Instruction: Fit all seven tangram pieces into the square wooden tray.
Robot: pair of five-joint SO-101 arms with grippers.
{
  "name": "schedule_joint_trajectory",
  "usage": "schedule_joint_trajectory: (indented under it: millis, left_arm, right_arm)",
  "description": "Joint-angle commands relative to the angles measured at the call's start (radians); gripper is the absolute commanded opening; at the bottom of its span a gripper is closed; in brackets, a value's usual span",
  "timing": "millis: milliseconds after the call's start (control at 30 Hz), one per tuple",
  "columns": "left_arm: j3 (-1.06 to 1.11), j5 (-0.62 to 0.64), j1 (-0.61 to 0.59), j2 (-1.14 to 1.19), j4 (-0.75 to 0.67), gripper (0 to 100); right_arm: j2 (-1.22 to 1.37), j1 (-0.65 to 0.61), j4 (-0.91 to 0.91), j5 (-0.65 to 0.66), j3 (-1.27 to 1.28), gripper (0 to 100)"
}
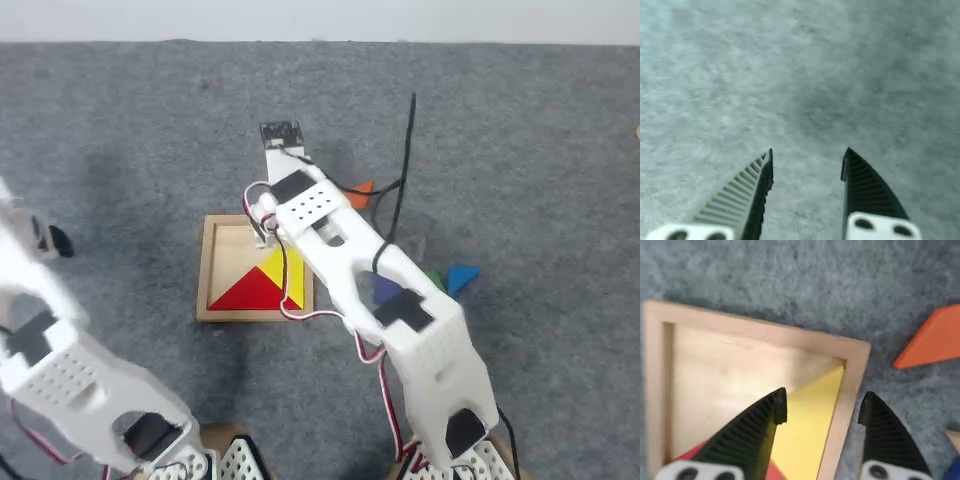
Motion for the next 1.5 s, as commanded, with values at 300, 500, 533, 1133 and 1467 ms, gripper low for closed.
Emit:
schedule_joint_trajectory:
  millis: [300, 500, 533, 1133, 1467]
  left_arm:
    - [0.062, 0.097, 0.270, -0.488, 0.183, 22]
    - [0.390, 0.097, 0.361, -0.724, 0.087, 22]
    - [0.452, 0.095, 0.362, -0.760, 0.055, 22]
    - [0.739, -0.026, 0.341, -0.539, -0.103, 22]
    - [0.835, -0.009, 0.450, -0.485, -0.110, 22]
  right_arm:
    - [-0.467, 0.228, 0.203, 0.110, -0.025, 24.1]
    - [-0.708, 0.364, 0.213, 0.209, 0.117, 24.1]
    - [-0.745, 0.380, 0.194, 0.236, 0.176, 24.1]
    - [-1.130, 0.559, -0.377, 0.387, 1.247, 23.8]
    - [-1.138, 0.559, -0.440, 0.385, 1.309, 23.8]
